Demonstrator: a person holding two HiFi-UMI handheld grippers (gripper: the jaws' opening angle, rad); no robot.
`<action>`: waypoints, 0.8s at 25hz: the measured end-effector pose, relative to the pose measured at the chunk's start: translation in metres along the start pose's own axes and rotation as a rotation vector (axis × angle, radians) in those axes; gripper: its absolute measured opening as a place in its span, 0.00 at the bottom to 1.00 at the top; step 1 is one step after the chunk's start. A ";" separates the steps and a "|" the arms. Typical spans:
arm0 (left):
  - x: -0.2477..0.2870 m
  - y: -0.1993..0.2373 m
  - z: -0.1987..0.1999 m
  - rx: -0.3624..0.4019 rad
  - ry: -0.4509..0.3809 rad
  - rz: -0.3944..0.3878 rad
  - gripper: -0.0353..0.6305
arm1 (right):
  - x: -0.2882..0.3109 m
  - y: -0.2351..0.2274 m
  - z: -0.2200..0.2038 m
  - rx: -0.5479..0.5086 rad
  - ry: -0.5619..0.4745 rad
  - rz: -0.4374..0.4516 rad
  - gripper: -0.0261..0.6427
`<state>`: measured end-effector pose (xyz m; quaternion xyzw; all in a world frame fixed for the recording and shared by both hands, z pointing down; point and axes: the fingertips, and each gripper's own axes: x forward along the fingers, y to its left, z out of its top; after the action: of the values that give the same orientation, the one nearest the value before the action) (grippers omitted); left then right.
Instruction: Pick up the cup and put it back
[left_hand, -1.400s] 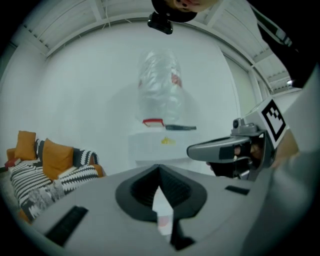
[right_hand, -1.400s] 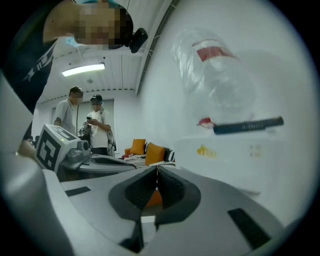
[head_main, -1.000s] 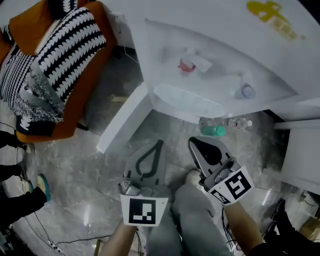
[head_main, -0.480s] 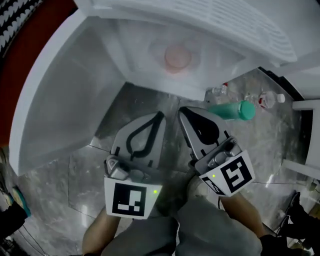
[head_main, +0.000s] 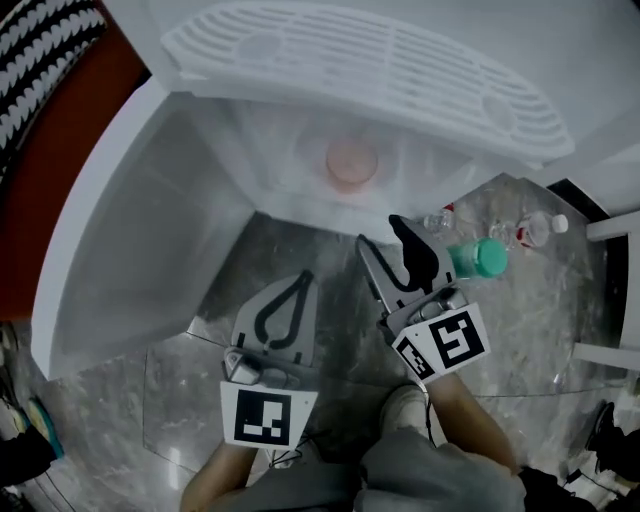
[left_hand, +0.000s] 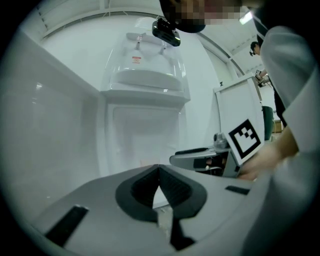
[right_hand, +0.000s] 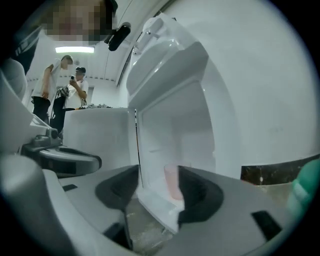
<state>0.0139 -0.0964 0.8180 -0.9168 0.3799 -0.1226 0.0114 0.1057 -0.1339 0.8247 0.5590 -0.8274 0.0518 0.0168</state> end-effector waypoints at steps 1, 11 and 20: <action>-0.004 0.003 -0.001 -0.008 0.004 0.004 0.07 | 0.007 0.001 -0.004 -0.002 0.016 -0.001 0.49; -0.024 0.012 -0.005 -0.033 0.015 -0.004 0.07 | 0.073 -0.026 -0.008 -0.027 0.005 -0.173 0.66; -0.039 0.030 -0.021 -0.089 0.056 0.039 0.07 | 0.117 -0.052 -0.027 -0.079 0.024 -0.264 0.66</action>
<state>-0.0384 -0.0891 0.8263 -0.9051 0.4027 -0.1308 -0.0376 0.1096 -0.2581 0.8646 0.6613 -0.7477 0.0232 0.0555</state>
